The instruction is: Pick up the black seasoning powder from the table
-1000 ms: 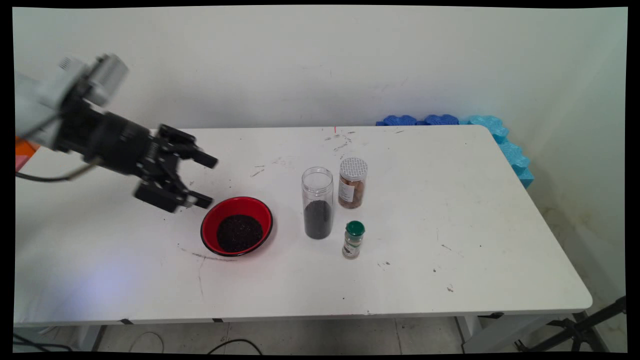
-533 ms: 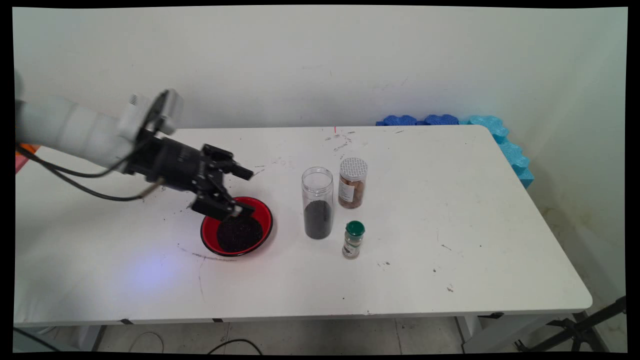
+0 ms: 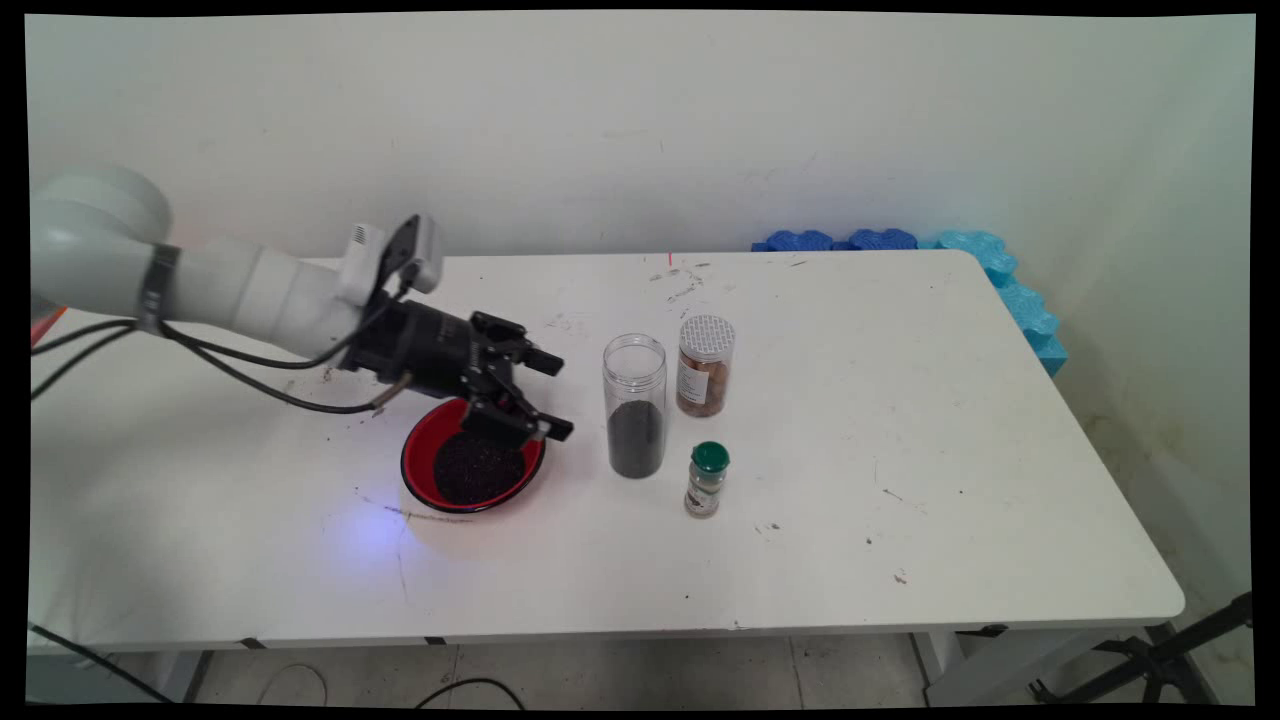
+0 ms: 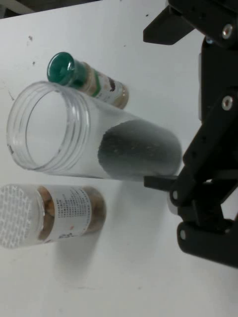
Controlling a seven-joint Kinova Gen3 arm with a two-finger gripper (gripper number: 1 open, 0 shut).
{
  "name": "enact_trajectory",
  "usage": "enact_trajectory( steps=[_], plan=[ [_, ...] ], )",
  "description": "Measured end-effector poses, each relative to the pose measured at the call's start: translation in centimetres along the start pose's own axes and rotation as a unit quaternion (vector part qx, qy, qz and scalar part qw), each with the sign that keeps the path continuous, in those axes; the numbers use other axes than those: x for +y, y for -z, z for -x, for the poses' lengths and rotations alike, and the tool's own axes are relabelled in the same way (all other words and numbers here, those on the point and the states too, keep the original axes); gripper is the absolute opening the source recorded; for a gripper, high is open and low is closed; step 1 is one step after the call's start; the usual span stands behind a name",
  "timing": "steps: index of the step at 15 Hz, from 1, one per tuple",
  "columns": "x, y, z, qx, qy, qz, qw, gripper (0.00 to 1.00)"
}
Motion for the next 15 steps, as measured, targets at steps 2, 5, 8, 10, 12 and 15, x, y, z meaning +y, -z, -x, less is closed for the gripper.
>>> enact_trajectory(
  steps=[2, 5, 8, 10, 12, 15],
  plan=[
    [-0.3, -1.3, 0.1, 0.005, 0.003, 0.003, 1.0, 1.0],
    [-0.8, -3.0, 0.1, 0.013, 0.004, 0.007, 0.9999, 1.0],
    [-1.3, -4.3, 0.1, 0.02, 0.001, 0.009, 0.9998, 1.0],
    [-1.5, -4.9, 0.0, 0.023, 0.001, 0.01, 0.9997, 1.0],
    [-1.8, -5.5, 0.0, 0.027, 0.001, 0.011, 0.9996, 1.0],
    [-1.9, -6.1, -0.1, 0.031, 0.002, 0.013, 0.9994, 1.0]
  ],
)
